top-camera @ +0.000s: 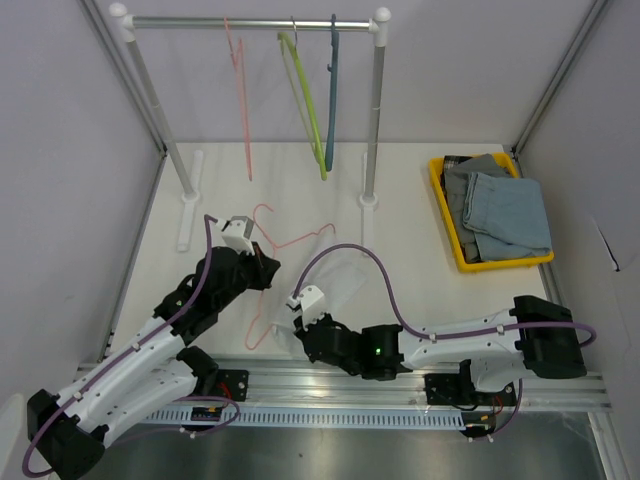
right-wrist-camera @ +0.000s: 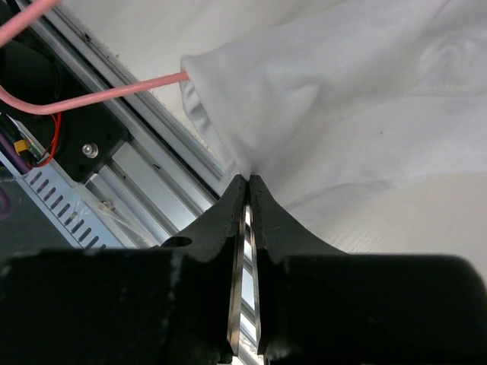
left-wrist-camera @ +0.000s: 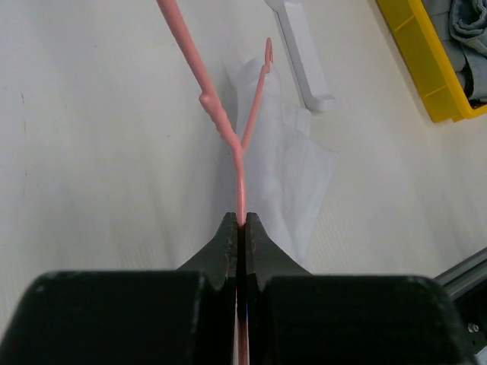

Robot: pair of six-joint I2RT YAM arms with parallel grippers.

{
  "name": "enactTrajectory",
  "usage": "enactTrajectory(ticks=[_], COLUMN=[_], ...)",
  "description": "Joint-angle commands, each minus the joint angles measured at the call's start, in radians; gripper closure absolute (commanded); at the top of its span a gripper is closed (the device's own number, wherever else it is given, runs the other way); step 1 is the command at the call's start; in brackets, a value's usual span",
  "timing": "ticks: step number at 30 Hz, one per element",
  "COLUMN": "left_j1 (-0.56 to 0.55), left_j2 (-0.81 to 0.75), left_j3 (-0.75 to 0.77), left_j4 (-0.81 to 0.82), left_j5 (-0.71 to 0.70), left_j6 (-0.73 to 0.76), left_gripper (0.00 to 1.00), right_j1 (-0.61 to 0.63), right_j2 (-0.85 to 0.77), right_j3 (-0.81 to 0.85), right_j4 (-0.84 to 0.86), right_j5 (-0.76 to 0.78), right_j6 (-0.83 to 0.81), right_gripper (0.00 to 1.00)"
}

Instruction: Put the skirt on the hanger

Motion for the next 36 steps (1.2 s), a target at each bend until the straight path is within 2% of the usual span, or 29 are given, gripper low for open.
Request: enactTrajectory(ticks=[1,3,7,10,16,21,25,28,33,36], left_j1=[-0.004,-0.004,-0.004,-0.004,-0.004,-0.004,-0.004,-0.004,-0.002,-0.002], left_j2=[-0.019,-0.032,-0.067,-0.096,-0.142,-0.191,-0.203,-0.191,-0.153,-0.118], left_j3=[0.064,0.070,0.086,0.130,0.220,0.283,0.349,0.415,0.509,0.556], left_j4=[0.048,0.049,0.043,0.000,-0.148,-0.256,-0.348,-0.416,-0.540,-0.555], left_j5=[-0.019,-0.019,-0.019,-0.022,-0.056,-0.085,-0.164,-0.198,-0.338,-0.407], left_j6=[-0.009,-0.005,0.004,0.015,0.050,0.040,0.024,0.024,0.001,0.018], left_gripper=[1.00,1.00,1.00,1.00,1.00,1.00,1.00,1.00,1.00,1.00], right_j1=[0.011,0.011,0.016,0.010,-0.054,-0.191,-0.295,-0.350,-0.401,-0.420], right_j2=[0.006,0.010,-0.028,-0.106,-0.291,-0.454,-0.557,-0.583,-0.602,-0.595], right_j3=[-0.012,-0.012,-0.020,-0.012,0.040,0.070,0.101,0.124,0.164,0.179], right_j4=[0.010,0.012,-0.027,-0.085,-0.235,-0.313,-0.373,-0.398,-0.415,-0.412], right_j5=[-0.019,-0.043,-0.027,0.019,0.074,0.042,0.002,-0.016,-0.037,-0.059], right_j6=[0.029,0.027,0.037,0.032,0.017,0.012,0.000,-0.014,-0.037,-0.046], right_gripper=[0.89,0.84,0.28,0.18,0.18,0.19,0.19,0.20,0.20,0.20])
